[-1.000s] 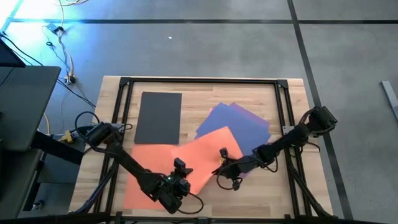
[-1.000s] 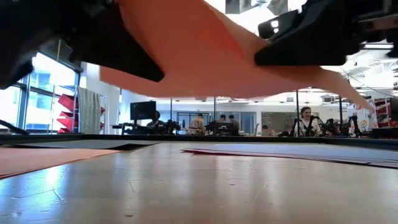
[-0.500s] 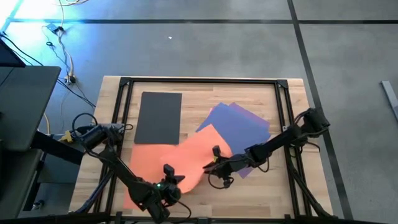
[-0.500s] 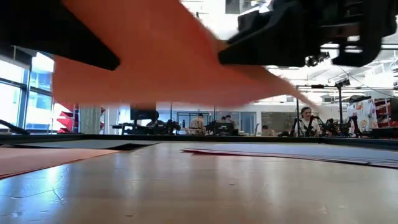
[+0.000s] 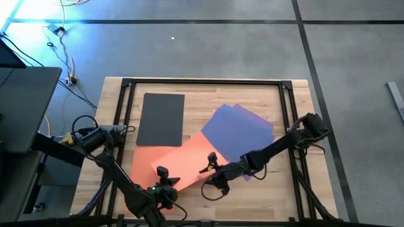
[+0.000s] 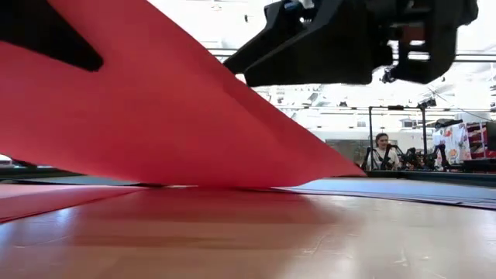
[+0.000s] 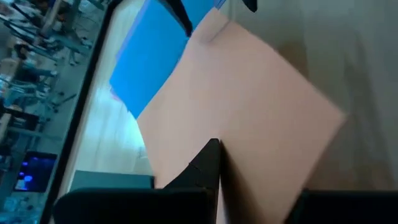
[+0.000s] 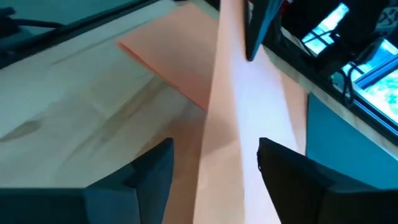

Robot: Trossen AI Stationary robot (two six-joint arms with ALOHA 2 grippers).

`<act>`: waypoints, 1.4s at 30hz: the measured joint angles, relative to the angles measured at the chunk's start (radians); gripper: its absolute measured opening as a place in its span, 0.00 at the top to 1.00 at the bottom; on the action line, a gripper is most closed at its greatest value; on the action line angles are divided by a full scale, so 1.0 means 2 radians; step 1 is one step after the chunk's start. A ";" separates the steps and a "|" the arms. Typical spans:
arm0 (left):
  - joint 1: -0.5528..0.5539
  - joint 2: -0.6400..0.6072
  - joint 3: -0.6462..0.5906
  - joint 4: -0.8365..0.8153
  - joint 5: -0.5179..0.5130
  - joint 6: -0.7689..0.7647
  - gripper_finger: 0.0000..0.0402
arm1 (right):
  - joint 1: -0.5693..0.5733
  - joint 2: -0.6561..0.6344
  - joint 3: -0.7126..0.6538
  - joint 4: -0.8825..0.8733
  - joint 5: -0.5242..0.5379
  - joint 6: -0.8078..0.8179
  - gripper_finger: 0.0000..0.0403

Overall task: Organize paper
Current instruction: Stack the right orange paper on top of the left orange paper

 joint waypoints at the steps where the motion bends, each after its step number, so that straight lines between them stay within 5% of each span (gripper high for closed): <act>1: 0.001 0.000 0.009 -0.006 0.014 0.000 1.00 | 0.002 0.000 0.000 0.000 0.000 0.000 0.46; 15: 0.022 0.000 0.048 -0.078 0.311 -0.190 1.00 | 0.008 0.000 0.000 -0.017 0.013 0.010 0.48; 27: -0.025 0.000 0.048 -0.075 0.422 -0.408 1.00 | 0.008 0.029 0.000 0.017 -0.018 0.023 0.48; 34: -0.037 0.000 0.048 -0.046 0.500 -0.516 1.00 | 0.005 0.087 0.000 0.096 0.044 -0.003 0.50; 42: -0.029 0.000 0.048 0.055 0.500 -0.549 1.00 | -0.008 0.096 0.025 0.094 0.046 -0.004 0.53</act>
